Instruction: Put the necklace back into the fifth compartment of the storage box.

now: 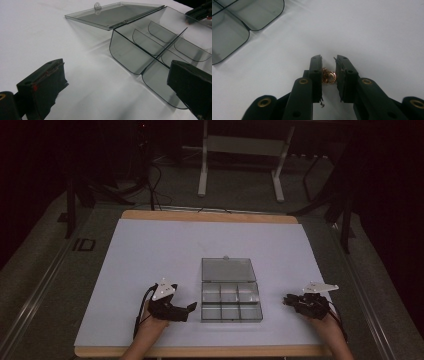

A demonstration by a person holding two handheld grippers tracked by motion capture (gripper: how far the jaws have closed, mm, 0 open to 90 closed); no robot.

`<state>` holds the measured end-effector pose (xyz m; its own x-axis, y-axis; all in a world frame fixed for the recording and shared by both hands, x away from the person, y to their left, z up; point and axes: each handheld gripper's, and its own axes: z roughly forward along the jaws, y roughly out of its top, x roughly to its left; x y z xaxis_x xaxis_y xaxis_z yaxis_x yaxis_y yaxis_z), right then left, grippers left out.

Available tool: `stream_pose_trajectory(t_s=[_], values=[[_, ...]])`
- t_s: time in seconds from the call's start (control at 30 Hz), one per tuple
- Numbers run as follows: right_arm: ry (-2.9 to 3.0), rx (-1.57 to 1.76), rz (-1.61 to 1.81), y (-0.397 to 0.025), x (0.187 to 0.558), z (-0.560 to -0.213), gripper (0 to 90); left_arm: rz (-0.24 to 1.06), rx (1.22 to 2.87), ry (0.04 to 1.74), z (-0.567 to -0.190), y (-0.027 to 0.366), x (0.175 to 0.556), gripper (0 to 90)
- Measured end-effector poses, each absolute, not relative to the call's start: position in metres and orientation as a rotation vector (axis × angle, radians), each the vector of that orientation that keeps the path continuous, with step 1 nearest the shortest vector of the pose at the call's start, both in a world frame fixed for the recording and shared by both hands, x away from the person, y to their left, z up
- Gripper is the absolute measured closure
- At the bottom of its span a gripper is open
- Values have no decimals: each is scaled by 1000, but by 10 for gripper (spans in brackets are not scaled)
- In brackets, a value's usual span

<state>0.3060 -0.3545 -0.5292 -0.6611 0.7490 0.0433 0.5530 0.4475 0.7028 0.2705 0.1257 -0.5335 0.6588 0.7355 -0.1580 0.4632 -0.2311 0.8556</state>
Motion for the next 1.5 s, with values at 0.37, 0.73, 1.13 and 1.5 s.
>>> stream_pose_trajectory(t_s=[0.37,0.73,1.13,1.5], values=[[2399,1121,1053,-353,305,-519,891,344,1876,952,-534,126,270,25],[2375,1082,1111,-352,302,-495,892,347,1874,952,-534,126,270,26],[2340,1002,1172,-344,296,-458,891,352,1874,944,-534,127,270,25],[2323,918,1232,-328,294,-428,891,367,1874,943,-534,127,269,25]])
